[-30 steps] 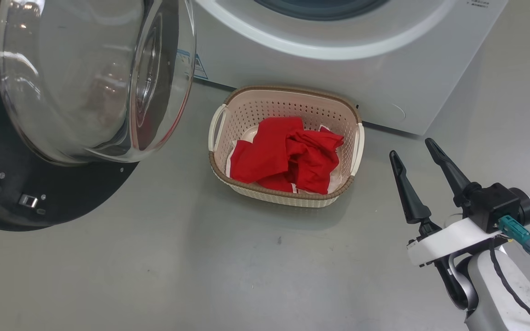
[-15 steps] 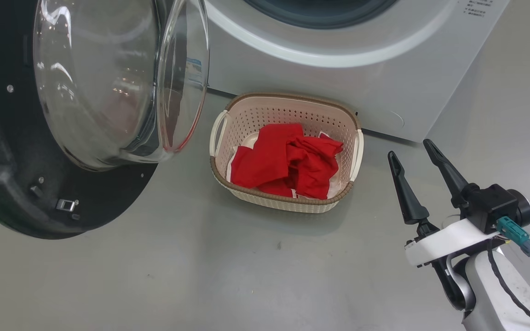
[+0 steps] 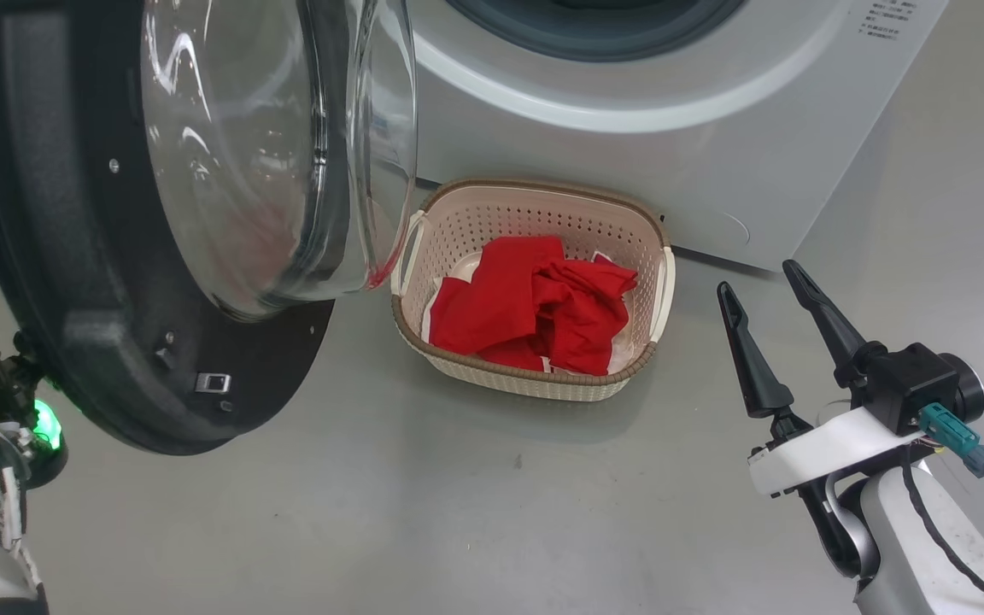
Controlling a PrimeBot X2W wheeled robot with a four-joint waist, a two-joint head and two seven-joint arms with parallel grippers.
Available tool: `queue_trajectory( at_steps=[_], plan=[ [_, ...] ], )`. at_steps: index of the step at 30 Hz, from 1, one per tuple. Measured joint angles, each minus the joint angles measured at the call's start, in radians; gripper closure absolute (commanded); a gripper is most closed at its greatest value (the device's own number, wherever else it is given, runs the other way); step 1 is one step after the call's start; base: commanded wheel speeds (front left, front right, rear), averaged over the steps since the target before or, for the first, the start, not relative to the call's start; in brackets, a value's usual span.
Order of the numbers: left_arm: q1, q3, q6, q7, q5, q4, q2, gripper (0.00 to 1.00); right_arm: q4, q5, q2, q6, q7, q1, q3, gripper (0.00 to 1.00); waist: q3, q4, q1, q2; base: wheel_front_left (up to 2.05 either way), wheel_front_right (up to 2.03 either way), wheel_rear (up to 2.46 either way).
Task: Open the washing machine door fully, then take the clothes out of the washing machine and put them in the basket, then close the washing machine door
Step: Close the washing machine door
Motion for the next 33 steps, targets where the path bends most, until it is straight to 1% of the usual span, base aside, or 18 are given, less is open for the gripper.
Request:
queue_trajectory(
  at_steps=[6, 17, 19, 22, 27, 33],
  plan=[
    [0.035, -0.025, -0.001, 0.033, -0.015, -0.07, -0.035, 1.0, 0.001, 0.0, 0.003, 0.0, 0.0, 0.0, 0.0, 0.0, -0.004, -0.001, 0.0, 0.0, 0.0, 0.0, 0.0],
    [0.097, -0.033, -0.008, 0.037, -0.017, -0.187, -0.04, 1.0, 0.001, 0.0, 0.008, 0.0, 0.0, 0.0, -0.005, 0.0, -0.01, -0.007, 0.0, 0.0, 0.0, 0.0, 0.0],
    [0.107, -0.035, -0.009, 0.004, 0.004, -0.221, -0.04, 1.0, 0.003, 0.0, 0.01, 0.0, 0.0, 0.0, -0.006, 0.0, -0.013, -0.008, 0.0, 0.0, 0.0, 0.0, 0.0],
    [0.13, -0.054, -0.009, -0.067, 0.105, -0.282, -0.028, 1.0, 0.008, 0.0, 0.014, 0.0, 0.0, 0.002, -0.009, 0.0, -0.021, -0.008, 0.0, 0.0, 0.0, 0.0, 0.0],
    [0.176, -0.111, -0.009, -0.158, 0.198, -0.417, 0.021, 1.0, 0.011, 0.0, 0.025, 0.0, 0.0, 0.002, -0.007, 0.0, -0.035, -0.009, 0.0, 0.0, 0.0, 0.0, 0.0],
    [0.251, -0.188, -0.009, -0.307, 0.331, -0.556, 0.088, 1.0, 0.011, 0.0, 0.03, 0.0, 0.0, 0.006, -0.004, 0.0, -0.044, -0.013, 0.0, 0.0, 0.0, 0.0, 0.0]
  ],
)
